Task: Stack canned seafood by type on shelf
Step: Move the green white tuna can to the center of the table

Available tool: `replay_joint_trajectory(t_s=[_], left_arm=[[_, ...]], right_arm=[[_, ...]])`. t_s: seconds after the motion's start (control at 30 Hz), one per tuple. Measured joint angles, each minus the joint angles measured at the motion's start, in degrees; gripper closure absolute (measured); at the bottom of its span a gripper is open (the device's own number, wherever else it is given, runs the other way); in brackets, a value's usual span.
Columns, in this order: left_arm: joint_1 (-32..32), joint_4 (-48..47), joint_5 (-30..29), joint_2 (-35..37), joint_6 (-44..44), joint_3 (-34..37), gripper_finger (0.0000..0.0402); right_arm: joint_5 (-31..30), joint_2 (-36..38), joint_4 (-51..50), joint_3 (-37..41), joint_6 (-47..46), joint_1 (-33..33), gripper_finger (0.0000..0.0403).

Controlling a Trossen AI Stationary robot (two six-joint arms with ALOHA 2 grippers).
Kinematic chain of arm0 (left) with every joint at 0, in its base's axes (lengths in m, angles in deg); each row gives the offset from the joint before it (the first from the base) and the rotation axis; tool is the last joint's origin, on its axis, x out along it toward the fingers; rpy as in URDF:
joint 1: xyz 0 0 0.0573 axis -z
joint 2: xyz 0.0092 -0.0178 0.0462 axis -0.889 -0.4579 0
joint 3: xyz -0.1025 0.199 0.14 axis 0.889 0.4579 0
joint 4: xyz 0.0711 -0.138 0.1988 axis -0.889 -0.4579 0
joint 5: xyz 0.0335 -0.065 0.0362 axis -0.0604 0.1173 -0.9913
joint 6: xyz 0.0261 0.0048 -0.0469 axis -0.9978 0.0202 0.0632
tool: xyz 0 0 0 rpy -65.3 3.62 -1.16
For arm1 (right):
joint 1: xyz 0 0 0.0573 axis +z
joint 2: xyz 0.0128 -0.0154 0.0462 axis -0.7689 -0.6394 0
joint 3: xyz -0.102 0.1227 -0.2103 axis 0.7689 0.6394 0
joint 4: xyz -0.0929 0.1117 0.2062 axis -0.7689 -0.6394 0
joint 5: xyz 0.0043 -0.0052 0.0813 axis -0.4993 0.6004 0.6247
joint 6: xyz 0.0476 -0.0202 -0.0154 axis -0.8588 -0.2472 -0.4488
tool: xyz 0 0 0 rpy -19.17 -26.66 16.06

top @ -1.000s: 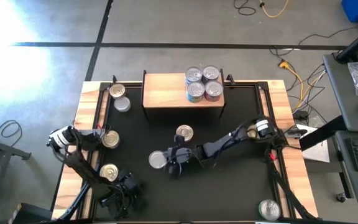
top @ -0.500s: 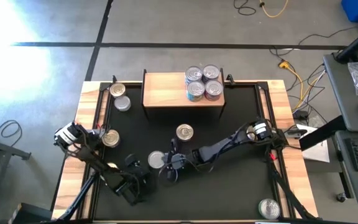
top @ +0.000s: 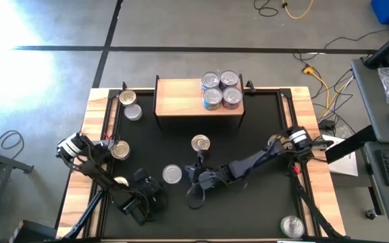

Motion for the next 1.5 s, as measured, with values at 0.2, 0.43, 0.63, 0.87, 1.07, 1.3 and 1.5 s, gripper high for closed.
replay_joint_trajectory(t_s=[0.2,0.43,0.63,0.87,1.07,1.3,1.5], left_arm=[[-0.39,-5.73,2.61,0.47,-1.98,-1.52,0.0335],[-0.42,-12.93,6.5,0.38,-1.23,-5.84,0.0195],[-0.48,-15.67,8.94,0.38,2.63,-7.23,0.0066],[-0.36,-15.0,7.72,0.41,4.61,-7.25,0.001],[0.72,-13.73,6.15,0.36,5.93,-7.14,0.001],[1.8,-10.85,0.84,0.35,7.36,-3.95,0.0003],[2.23,4.53,-3.68,0.77,5.88,3.87,0.0002]], right_arm=[[-0.38,4.41,0.08,3.67,-3.03,1.22,0.039],[-0.38,7.27,-0.18,6.1,-7.93,1.69,0.039],[0.05,8.31,-0.2,6.94,-9.18,1.8,0.039],[0.24,8.18,-0.02,7.18,-8.93,1.75,0.039],[3.69,8.06,0.78,6.17,-8.1,1.44,0.039],[4.71,0.04,0.86,-1.62,-5.31,0.64,0.039],[7.65,-9.09,-8.06,-11.68,-4.82,0.48,0.039]])
